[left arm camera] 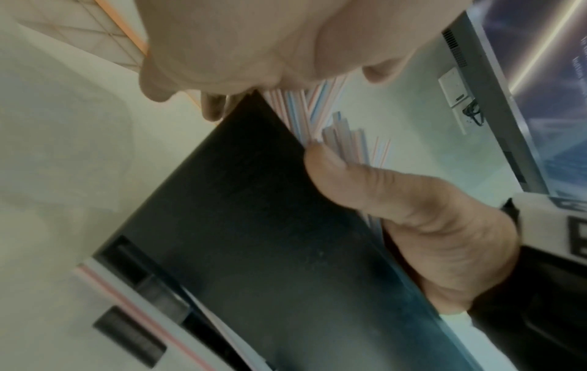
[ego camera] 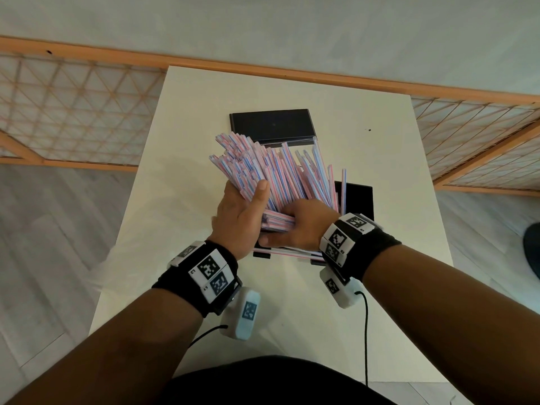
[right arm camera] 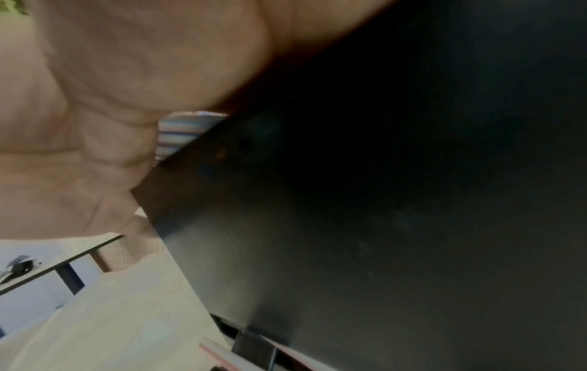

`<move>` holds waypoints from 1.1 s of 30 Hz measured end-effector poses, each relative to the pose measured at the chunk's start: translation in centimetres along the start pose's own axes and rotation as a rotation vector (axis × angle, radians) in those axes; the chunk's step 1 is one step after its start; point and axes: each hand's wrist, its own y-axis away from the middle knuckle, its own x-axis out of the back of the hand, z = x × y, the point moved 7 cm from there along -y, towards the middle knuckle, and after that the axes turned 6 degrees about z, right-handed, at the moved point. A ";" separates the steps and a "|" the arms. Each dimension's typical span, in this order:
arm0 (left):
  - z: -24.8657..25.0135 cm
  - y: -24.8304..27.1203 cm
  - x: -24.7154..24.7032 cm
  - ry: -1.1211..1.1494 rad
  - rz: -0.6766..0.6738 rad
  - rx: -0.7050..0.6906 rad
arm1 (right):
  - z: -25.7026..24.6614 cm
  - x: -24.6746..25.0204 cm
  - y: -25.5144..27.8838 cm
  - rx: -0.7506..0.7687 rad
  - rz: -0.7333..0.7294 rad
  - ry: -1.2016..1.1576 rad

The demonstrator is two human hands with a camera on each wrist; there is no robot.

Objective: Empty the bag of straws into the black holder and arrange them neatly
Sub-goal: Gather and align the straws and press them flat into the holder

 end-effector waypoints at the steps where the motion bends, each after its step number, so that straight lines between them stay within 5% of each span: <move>1: -0.2 -0.1 0.0 -0.086 -0.014 0.009 | -0.1 -0.2 0.0 0.018 -0.007 -0.009; 4: -0.4 -0.3 -0.2 -0.274 -0.073 0.010 | -0.4 -0.5 -0.1 0.061 0.004 -0.054; 13: -0.7 0.0 -0.7 -0.286 -0.084 -0.085 | 0.1 -2.0 -0.3 0.020 -0.054 0.010; 18: -1.1 0.1 -0.3 -0.288 -0.008 -0.023 | -0.1 -0.6 0.7 0.082 0.095 0.083; 22: -1.4 -0.1 -0.5 -0.293 0.010 0.005 | 0.0 -1.7 2.1 0.095 0.012 0.120; 26: -1.6 -0.1 -0.4 -0.298 0.002 0.004 | 0.3 -0.4 3.8 0.177 0.157 0.115; 29: -1.6 -0.1 -0.7 -0.298 -0.007 0.006 | 0.8 -1.4 5.4 0.165 0.030 0.183; 33: -1.5 0.0 -0.6 -0.263 -0.030 0.003 | 1.9 1.8 6.5 0.071 0.274 0.045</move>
